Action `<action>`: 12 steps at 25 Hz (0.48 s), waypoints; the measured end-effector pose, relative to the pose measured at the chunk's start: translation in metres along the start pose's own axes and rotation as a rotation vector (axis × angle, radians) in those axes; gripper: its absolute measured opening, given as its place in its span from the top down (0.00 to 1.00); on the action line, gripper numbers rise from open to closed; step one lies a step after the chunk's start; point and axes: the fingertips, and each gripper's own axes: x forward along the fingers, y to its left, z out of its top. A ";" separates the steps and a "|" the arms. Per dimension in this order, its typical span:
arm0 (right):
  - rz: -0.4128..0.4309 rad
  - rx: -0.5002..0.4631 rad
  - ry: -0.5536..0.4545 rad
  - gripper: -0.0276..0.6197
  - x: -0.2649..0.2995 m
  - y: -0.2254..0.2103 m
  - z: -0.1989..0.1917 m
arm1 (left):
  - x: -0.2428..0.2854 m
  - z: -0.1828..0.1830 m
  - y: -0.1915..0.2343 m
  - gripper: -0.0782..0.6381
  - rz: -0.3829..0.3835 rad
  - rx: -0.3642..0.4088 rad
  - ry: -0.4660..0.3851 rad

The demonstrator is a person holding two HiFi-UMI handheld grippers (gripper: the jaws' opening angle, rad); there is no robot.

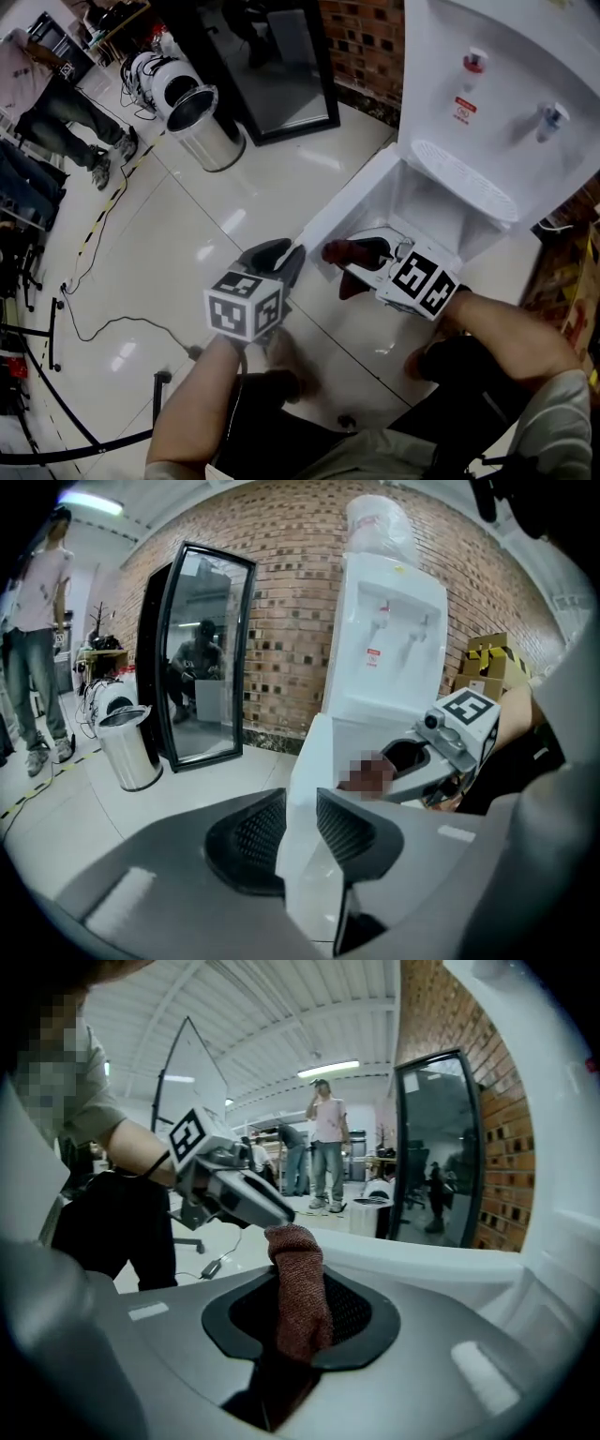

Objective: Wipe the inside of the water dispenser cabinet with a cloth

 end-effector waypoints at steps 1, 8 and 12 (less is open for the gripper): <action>0.038 -0.027 0.007 0.79 0.004 0.011 -0.001 | 0.000 0.000 0.001 0.75 0.002 -0.002 -0.001; 0.164 -0.193 0.099 0.79 0.045 0.046 -0.022 | 0.003 0.004 0.006 0.85 0.026 -0.006 -0.022; 0.106 -0.151 0.159 0.79 0.072 0.024 -0.039 | 0.004 0.006 0.011 0.86 0.030 -0.016 -0.031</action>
